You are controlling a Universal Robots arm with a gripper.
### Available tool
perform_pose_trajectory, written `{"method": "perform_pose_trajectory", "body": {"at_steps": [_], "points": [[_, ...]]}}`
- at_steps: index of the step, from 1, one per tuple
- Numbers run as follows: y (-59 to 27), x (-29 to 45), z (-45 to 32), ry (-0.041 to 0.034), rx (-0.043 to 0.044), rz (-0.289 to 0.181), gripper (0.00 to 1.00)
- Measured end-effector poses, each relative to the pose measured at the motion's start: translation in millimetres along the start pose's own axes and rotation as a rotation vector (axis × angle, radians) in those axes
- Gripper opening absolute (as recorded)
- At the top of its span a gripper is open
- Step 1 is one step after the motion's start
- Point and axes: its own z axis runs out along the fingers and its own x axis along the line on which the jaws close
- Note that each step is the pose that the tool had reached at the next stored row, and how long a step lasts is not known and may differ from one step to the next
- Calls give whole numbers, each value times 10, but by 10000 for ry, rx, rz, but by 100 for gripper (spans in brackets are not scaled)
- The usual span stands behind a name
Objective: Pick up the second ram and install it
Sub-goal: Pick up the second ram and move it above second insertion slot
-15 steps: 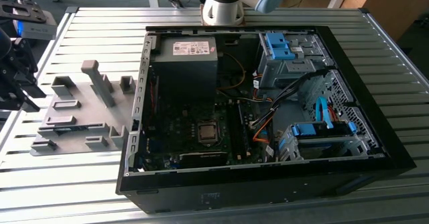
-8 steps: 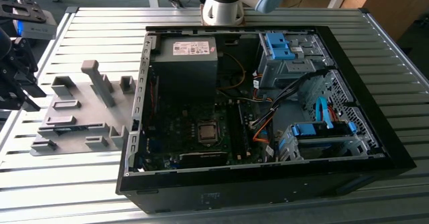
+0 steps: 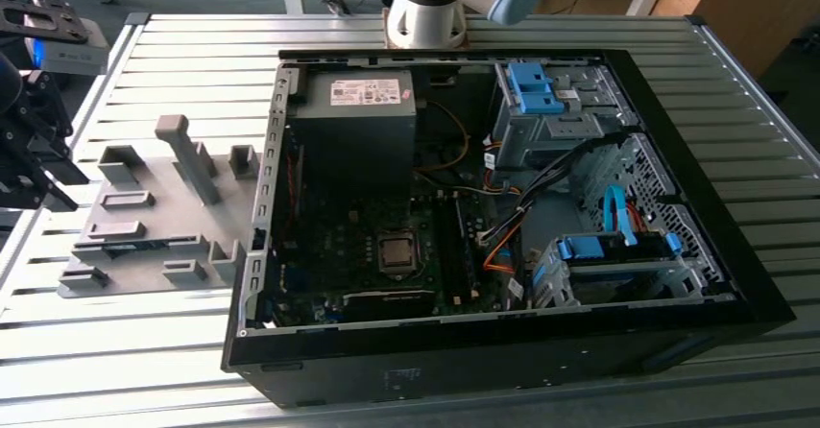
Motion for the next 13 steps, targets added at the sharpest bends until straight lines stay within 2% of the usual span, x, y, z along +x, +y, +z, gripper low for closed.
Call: {"method": "perform_pose_trajectory", "body": {"at_steps": [9,10,11,13], "points": [[0,0,0,-15,0,0,37],[0,0,0,-75,-1,-2,37],[0,0,0,-77,-1,-2,37],[0,0,0,-490,-1,-15,37]]}}
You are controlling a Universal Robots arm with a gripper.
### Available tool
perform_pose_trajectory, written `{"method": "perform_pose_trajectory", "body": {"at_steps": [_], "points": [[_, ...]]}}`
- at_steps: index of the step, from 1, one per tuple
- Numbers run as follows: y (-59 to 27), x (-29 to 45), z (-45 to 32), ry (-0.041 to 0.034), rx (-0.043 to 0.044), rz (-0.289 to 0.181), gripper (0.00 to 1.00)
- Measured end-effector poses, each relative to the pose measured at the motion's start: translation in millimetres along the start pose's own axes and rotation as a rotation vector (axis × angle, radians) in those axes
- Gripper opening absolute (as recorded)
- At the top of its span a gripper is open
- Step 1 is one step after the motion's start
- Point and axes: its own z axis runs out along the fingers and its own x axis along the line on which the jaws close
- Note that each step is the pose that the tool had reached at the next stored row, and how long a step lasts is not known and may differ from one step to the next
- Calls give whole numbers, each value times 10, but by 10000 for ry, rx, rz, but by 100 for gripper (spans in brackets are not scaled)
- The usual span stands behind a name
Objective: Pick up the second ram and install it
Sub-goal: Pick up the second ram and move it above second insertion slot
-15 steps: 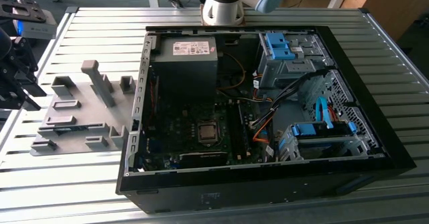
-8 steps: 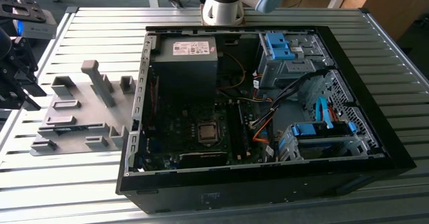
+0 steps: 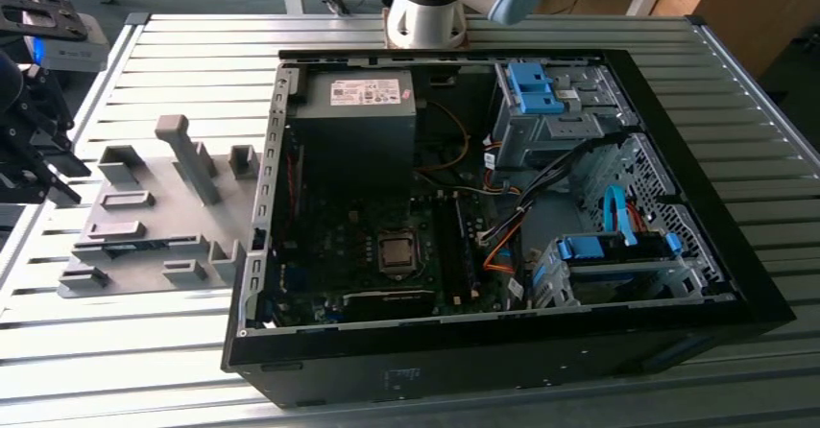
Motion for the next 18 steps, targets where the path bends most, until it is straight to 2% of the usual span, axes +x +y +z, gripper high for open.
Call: {"method": "perform_pose_trajectory", "body": {"at_steps": [11,14,18], "points": [[0,0,1,-17,1,9,37],[-1,2,9,-25,32,289,37],[0,1,9,-25,34,313,37]]}}
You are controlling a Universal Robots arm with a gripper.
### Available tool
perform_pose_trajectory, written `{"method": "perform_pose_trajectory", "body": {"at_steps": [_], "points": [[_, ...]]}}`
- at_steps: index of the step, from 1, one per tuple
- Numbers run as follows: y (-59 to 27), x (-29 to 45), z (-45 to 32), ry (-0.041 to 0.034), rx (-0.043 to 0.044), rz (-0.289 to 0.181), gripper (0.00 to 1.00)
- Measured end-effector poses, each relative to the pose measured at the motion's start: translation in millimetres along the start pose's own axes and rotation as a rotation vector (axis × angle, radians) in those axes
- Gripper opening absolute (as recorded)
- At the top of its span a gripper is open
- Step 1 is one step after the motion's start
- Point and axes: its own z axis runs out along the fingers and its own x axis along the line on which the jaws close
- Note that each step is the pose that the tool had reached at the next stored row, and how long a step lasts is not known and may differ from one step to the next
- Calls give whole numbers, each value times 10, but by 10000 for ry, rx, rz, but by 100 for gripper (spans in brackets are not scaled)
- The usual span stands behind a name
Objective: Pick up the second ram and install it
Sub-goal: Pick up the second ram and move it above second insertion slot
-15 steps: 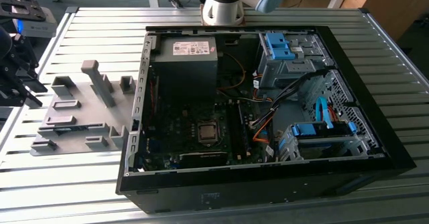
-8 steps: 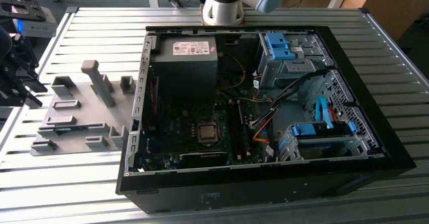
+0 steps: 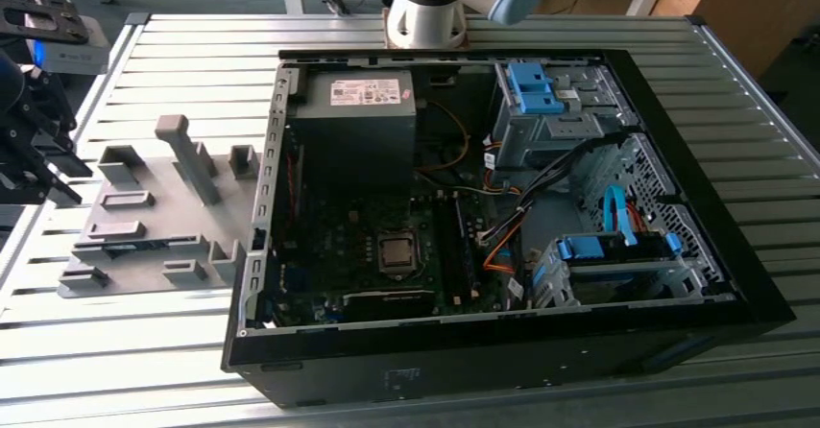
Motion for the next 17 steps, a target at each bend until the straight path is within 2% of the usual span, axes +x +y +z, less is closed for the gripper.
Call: {"method": "perform_pose_trajectory", "body": {"at_steps": [4,6,8,12,17], "points": [[0,0,4,19,1,2,37],[-1,1,31,102,2,3,37],[-3,2,67,145,5,-3,37],[-4,4,114,146,5,-3,37],[-4,5,120,147,4,-2,37]]}}
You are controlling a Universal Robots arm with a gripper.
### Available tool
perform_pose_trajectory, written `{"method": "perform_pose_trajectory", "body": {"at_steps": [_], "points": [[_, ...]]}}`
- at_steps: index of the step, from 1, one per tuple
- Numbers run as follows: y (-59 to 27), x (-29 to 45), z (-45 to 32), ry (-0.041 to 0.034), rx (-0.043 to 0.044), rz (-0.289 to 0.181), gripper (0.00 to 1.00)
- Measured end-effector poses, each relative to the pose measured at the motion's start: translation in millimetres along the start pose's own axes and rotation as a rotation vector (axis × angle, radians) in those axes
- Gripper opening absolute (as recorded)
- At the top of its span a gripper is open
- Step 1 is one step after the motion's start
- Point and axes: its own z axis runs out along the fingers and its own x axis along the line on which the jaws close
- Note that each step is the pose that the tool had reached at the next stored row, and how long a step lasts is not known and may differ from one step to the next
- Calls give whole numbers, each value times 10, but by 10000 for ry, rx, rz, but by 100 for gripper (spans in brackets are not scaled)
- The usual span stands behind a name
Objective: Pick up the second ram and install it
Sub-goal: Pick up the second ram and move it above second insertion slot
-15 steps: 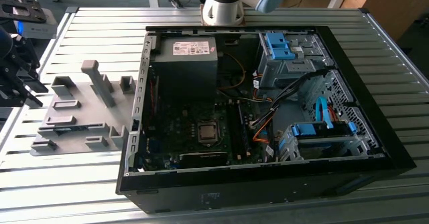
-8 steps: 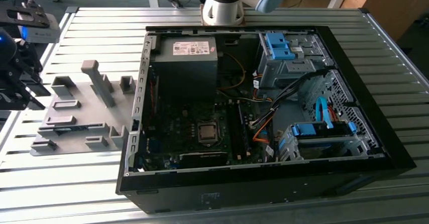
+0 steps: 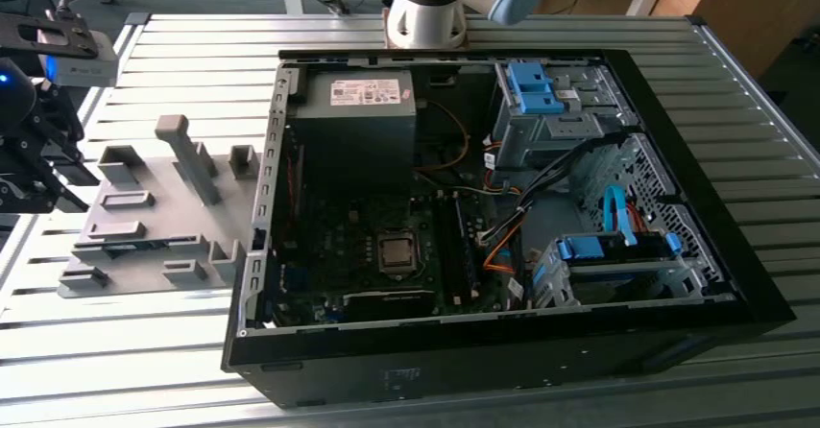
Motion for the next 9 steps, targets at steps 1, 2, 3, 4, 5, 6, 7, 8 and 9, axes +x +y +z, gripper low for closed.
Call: {"method": "perform_pose_trajectory", "body": {"at_steps": [1,2,3,4,5,6,7,8,9], "points": [[0,0,0,0,0,0,37],[0,0,0,0,0,0,37],[0,0,1,0,0,0,37],[0,0,1,0,0,0,37],[0,0,1,0,0,0,37],[0,0,1,0,0,0,37],[0,0,1,0,0,0,37],[0,0,1,0,0,0,37],[0,0,1,0,0,0,38]]}}
